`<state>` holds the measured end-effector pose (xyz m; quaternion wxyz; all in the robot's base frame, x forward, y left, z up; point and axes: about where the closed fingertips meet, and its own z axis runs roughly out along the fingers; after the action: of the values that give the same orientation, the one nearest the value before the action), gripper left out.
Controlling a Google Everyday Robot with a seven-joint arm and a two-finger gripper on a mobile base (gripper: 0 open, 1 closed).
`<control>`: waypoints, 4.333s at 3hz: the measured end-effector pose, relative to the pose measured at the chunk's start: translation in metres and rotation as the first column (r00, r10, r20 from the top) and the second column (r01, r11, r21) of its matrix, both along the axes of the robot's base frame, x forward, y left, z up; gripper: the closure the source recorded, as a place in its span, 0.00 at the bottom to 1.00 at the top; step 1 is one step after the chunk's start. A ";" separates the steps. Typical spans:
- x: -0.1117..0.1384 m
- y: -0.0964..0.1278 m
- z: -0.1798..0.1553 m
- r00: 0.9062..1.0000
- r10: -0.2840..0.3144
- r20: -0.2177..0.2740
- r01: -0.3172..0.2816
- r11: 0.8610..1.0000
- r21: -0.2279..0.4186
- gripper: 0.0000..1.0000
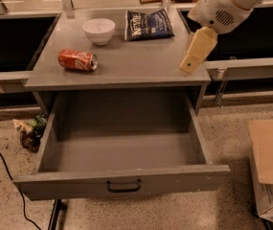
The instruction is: Place coke can into top drawer
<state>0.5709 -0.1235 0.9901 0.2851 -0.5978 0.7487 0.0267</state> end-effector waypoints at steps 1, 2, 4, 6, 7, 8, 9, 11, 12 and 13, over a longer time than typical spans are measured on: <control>0.001 0.001 0.000 1.000 0.001 0.001 -0.001 1.000 0.002 0.00; 0.039 0.027 -0.012 1.000 0.000 0.029 -0.002 0.997 0.073 0.00; 0.134 0.126 -0.044 0.997 -0.028 0.077 0.002 0.949 0.314 0.00; 0.147 0.146 -0.060 0.999 0.008 0.050 -0.025 0.931 0.364 0.00; 0.166 0.179 -0.089 0.999 0.047 0.003 -0.045 0.916 0.398 0.00; 0.177 0.212 -0.114 0.997 0.074 -0.038 -0.051 0.904 0.426 0.00; 0.180 0.244 -0.132 0.994 0.089 -0.062 -0.051 0.888 0.456 0.00; 0.178 0.298 -0.142 0.990 0.127 -0.064 -0.076 0.854 0.515 0.16; 0.172 0.311 -0.142 0.990 0.126 -0.068 -0.073 0.852 0.518 0.39; 0.165 0.315 -0.143 0.990 0.113 -0.080 -0.056 0.856 0.514 0.62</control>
Offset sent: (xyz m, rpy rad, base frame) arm 0.1153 0.0746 -0.0318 0.2153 -0.0870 -0.0044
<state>0.7359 0.1917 0.8474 0.3911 -0.5310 0.7021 0.2686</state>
